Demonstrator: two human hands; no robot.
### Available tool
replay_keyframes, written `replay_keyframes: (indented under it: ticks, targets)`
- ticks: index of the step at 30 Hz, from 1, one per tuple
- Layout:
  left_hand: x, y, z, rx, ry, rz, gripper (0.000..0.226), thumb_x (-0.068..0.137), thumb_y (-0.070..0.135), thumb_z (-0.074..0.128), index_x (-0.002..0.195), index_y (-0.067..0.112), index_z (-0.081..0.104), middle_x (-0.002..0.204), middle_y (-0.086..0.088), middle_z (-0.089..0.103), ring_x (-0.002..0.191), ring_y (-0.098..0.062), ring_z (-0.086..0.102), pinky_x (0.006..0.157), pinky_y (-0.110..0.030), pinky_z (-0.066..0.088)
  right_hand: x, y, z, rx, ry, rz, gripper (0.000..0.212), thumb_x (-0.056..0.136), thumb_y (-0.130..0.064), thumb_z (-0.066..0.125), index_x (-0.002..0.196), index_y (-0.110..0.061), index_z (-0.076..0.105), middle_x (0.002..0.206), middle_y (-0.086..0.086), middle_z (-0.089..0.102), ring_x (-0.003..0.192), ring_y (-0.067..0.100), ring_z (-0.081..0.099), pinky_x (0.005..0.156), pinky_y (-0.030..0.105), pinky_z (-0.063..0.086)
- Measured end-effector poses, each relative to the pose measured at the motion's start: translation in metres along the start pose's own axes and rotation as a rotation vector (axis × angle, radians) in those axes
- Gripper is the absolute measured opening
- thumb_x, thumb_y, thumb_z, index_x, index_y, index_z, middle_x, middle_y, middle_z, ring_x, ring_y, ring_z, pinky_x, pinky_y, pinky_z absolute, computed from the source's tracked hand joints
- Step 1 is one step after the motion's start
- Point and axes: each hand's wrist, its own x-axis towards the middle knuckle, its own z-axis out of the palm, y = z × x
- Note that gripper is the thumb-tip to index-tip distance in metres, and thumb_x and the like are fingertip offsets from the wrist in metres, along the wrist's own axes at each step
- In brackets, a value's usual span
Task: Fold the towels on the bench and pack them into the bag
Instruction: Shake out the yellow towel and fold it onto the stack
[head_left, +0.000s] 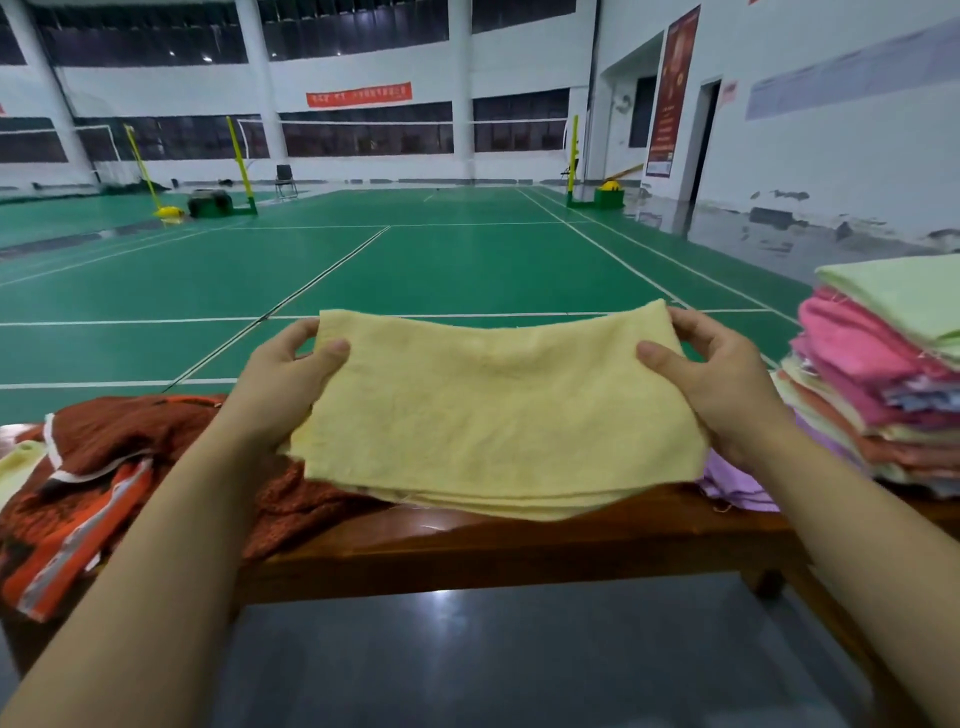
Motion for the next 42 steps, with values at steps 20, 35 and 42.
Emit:
replay_keyframes:
  ticks: [20, 35, 42]
  targets:
    - [-0.009, -0.058, 0.107, 1.103, -0.123, 0.383, 0.032, 0.108, 0.028, 0.034, 0.128, 0.012, 0.052, 0.132, -0.01, 0.053, 0.118, -0.03, 0.049, 0.101, -0.042, 0.04, -0.013, 0.047, 0.022, -0.868, -0.316, 0.177, 0.055, 0.097, -0.027, 0.064, 0.138, -0.018, 0.029, 0.129, 0.01, 0.057, 0.105, 0.031, 0.061, 0.089, 0.035, 0.045]
    - [-0.004, -0.094, 0.165, 1.282, -0.513, 0.14, 0.062, 0.107, 0.044, 0.008, 0.162, 0.017, -0.002, 0.17, -0.004, -0.01, 0.156, -0.028, -0.007, 0.126, -0.052, -0.002, 0.002, 0.044, -0.011, -0.175, -0.128, 0.434, 0.04, 0.088, -0.002, 0.074, 0.126, -0.015, 0.067, 0.116, 0.01, 0.07, 0.092, 0.03, 0.073, 0.089, 0.053, 0.058]
    - [-0.009, -0.073, 0.206, 1.168, -0.539, 0.2, 0.058, 0.11, 0.034, 0.018, 0.161, 0.011, 0.007, 0.169, -0.013, -0.005, 0.156, -0.029, -0.001, 0.127, -0.049, 0.006, 0.007, 0.023, -0.045, -0.218, -0.03, 0.405, 0.044, 0.089, -0.002, 0.072, 0.13, -0.015, 0.064, 0.117, 0.008, 0.066, 0.089, 0.026, 0.07, 0.08, 0.042, 0.058]
